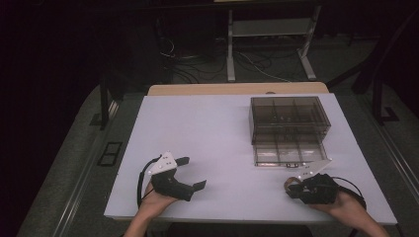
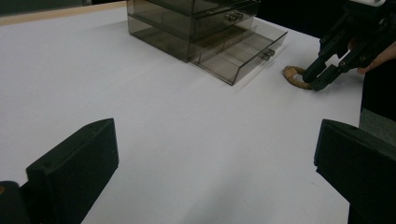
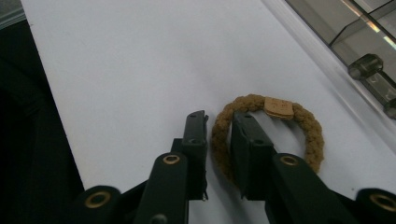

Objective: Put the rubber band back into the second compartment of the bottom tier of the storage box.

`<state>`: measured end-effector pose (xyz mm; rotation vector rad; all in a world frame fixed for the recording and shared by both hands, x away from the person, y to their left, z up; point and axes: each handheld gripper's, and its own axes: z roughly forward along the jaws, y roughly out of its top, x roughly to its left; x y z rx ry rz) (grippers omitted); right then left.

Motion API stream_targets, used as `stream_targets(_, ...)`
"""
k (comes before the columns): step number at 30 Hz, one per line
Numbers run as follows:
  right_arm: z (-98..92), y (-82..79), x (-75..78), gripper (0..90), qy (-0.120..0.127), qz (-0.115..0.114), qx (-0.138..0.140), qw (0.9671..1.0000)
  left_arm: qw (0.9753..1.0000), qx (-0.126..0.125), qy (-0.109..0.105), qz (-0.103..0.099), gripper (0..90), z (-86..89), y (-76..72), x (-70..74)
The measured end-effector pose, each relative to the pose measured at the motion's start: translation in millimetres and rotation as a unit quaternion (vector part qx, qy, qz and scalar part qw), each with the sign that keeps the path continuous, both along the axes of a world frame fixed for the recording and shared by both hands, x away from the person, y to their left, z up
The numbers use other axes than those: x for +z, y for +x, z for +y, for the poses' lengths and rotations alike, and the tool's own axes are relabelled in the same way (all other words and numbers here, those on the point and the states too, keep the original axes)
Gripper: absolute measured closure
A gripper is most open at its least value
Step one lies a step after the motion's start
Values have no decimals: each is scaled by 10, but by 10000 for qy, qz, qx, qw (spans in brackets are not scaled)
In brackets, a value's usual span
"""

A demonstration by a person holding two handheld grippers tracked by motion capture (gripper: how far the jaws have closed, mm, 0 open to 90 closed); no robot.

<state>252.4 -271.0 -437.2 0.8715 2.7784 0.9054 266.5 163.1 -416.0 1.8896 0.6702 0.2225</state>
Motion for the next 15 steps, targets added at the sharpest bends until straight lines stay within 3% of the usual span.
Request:
stream_targets(6, 29, -11, 7, 814, -145, -106, 53, 9998, 10000, 1, 2, 9, 0, -3, 1, -3)
stream_targets(15, 12, 4, 17, 833, -89, 41, 54, 9999, 10000, 6, 4, 14, 0, -5, 7, -8)
